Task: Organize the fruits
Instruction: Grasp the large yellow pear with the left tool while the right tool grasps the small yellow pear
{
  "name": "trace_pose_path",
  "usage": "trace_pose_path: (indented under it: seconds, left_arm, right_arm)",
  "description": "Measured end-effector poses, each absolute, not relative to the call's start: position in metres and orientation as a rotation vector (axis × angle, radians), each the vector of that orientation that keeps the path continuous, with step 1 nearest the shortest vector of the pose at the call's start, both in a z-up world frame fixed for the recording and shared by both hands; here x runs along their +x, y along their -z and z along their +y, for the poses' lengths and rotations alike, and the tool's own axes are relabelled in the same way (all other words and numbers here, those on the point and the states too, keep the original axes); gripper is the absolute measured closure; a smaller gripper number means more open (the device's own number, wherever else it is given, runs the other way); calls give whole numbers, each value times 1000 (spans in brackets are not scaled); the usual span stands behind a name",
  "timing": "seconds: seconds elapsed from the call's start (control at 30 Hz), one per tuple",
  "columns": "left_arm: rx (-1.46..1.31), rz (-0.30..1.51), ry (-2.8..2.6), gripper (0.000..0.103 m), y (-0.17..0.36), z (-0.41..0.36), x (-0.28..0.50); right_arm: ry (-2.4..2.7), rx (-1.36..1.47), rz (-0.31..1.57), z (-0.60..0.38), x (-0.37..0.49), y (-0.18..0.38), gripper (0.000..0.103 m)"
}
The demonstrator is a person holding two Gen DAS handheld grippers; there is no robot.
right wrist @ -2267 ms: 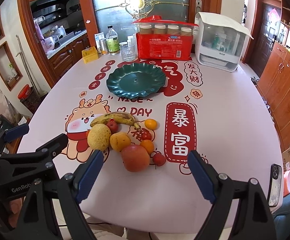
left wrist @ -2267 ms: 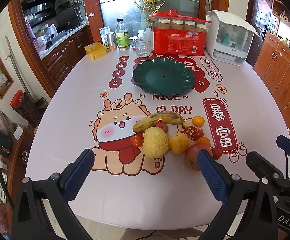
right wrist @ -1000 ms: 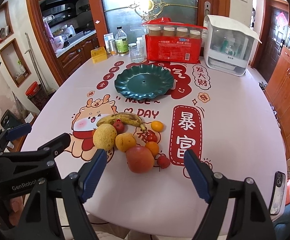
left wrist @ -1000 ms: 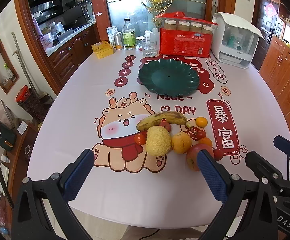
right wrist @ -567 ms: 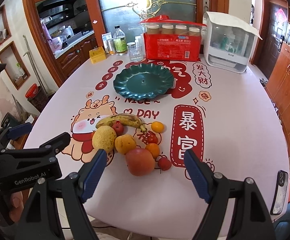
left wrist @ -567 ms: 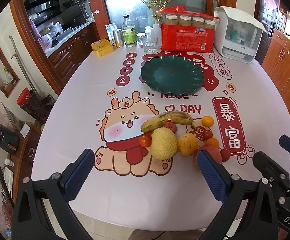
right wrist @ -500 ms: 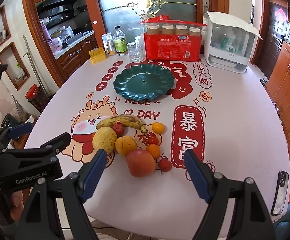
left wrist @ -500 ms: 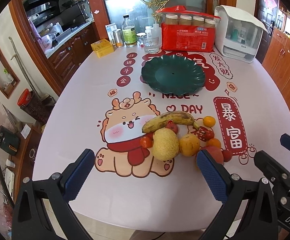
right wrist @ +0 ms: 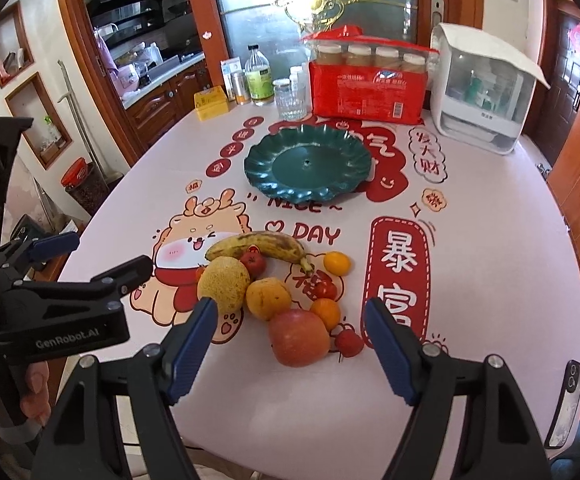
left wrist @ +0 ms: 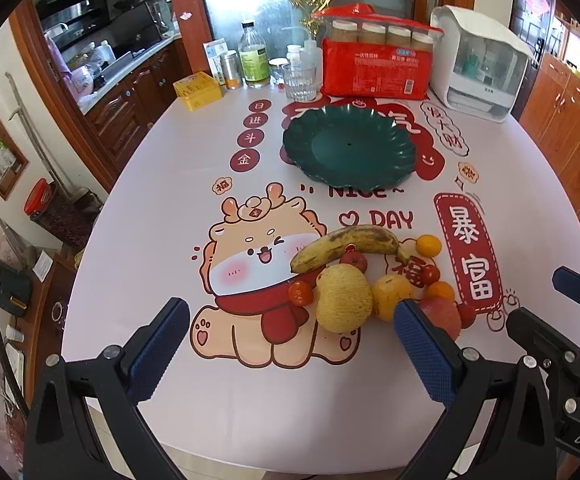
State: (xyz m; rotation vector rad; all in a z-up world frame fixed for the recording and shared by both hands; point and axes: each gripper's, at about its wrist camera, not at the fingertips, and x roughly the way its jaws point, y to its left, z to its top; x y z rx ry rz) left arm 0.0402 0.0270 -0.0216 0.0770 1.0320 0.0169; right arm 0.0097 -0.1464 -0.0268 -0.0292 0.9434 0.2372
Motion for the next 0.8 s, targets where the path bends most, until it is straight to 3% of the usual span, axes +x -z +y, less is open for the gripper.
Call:
trace_pose_path:
  seconds: [0.57, 0.8]
  left_arm:
    - [-47, 1221, 99, 2, 98, 60, 76]
    - [-76, 1299, 171, 5, 129, 43, 89]
  right_arm:
    - [-234, -55, 1078, -153, 41, 84, 27]
    - [-365, -193, 1079, -135, 54, 109, 27]
